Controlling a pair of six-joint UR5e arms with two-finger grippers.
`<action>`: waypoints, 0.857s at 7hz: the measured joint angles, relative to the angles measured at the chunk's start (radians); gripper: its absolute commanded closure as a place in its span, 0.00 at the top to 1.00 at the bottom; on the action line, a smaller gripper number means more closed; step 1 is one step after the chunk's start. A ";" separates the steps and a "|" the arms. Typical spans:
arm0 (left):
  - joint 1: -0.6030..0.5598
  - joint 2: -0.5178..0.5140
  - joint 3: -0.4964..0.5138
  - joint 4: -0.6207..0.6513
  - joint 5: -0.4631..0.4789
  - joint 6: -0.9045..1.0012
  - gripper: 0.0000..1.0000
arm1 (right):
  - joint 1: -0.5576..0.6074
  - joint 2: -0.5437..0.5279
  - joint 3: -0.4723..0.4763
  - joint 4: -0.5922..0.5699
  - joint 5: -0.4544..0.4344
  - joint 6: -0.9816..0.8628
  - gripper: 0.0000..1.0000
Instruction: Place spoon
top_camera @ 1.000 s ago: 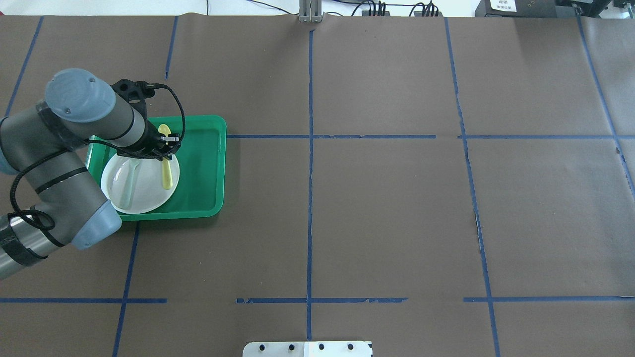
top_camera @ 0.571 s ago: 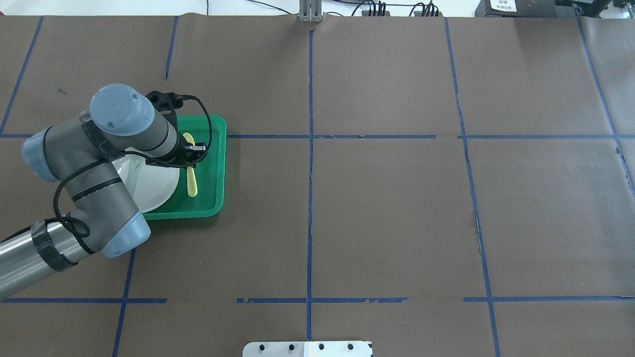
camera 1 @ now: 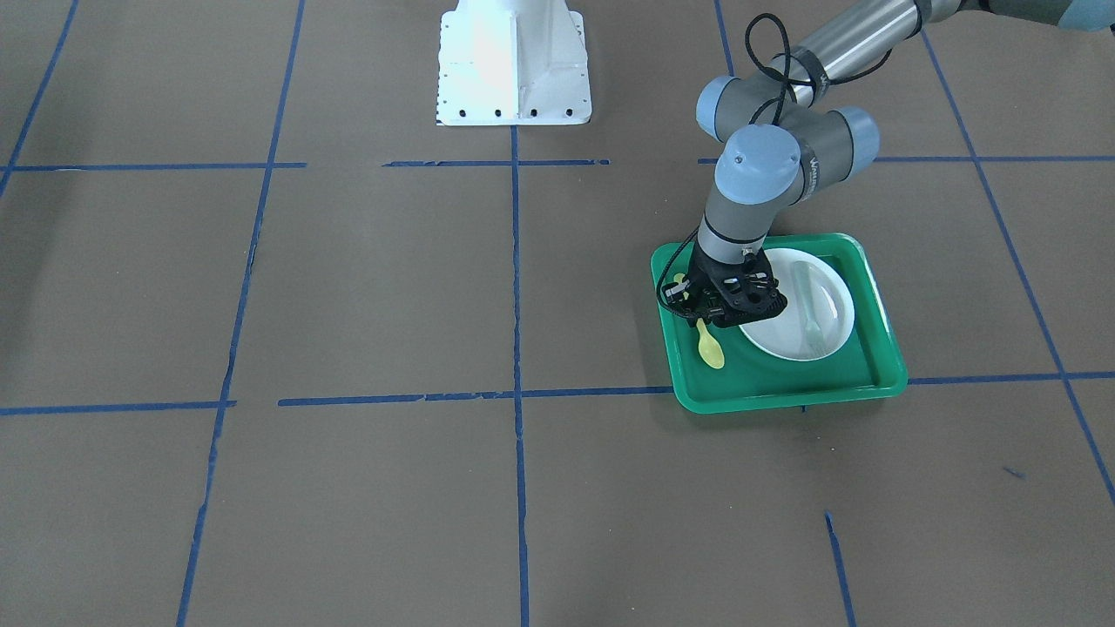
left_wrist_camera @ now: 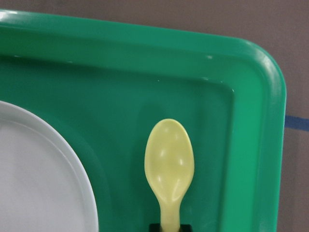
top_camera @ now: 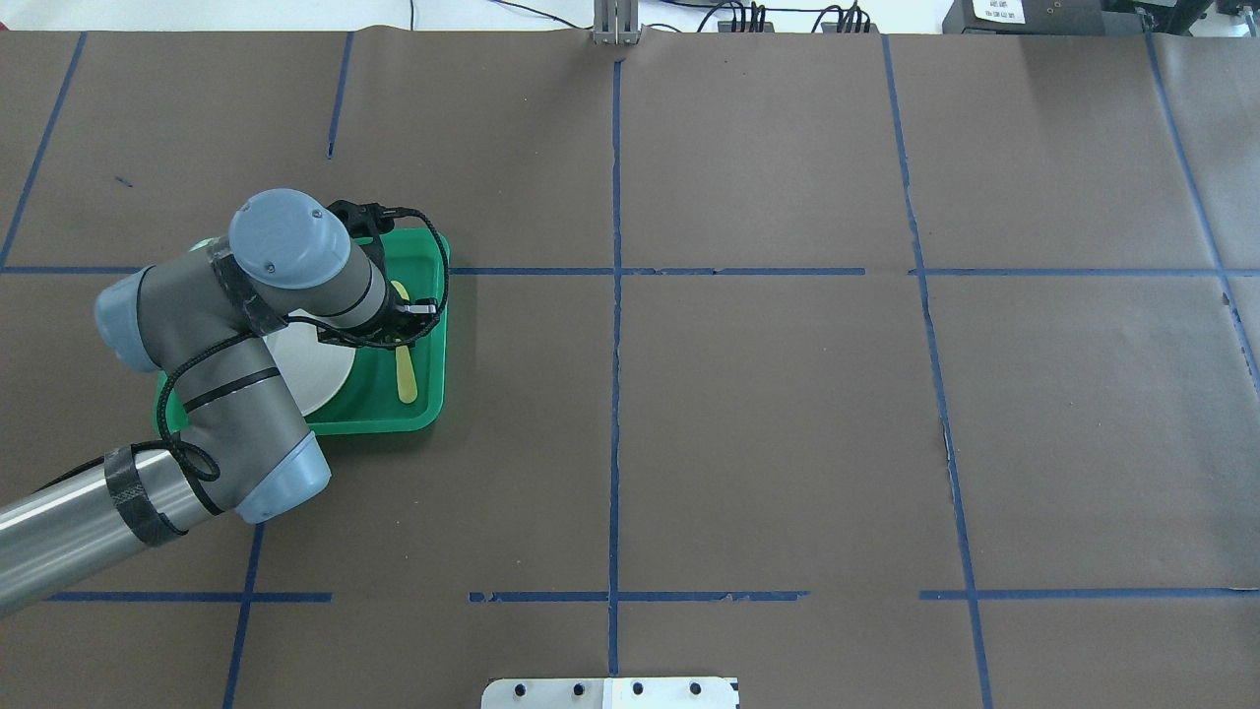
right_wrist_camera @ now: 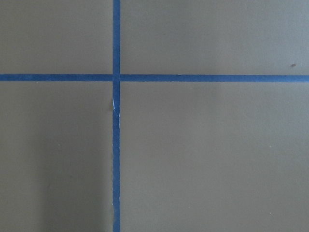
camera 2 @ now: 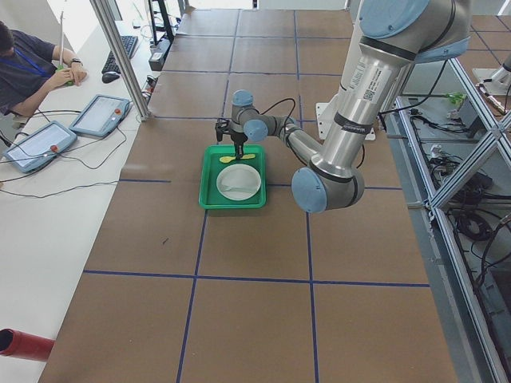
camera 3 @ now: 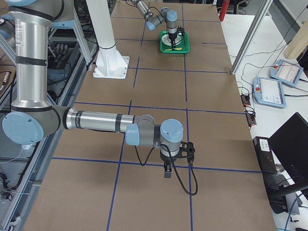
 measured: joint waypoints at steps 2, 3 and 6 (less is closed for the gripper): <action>-0.004 0.005 -0.015 0.002 0.001 0.014 0.58 | 0.000 0.001 0.000 0.000 0.000 0.000 1.00; -0.020 0.007 -0.041 0.010 0.000 0.037 1.00 | 0.000 0.001 0.000 0.000 0.000 0.000 1.00; -0.122 0.042 -0.151 0.066 -0.010 0.104 1.00 | 0.000 0.001 0.000 -0.001 0.000 0.000 1.00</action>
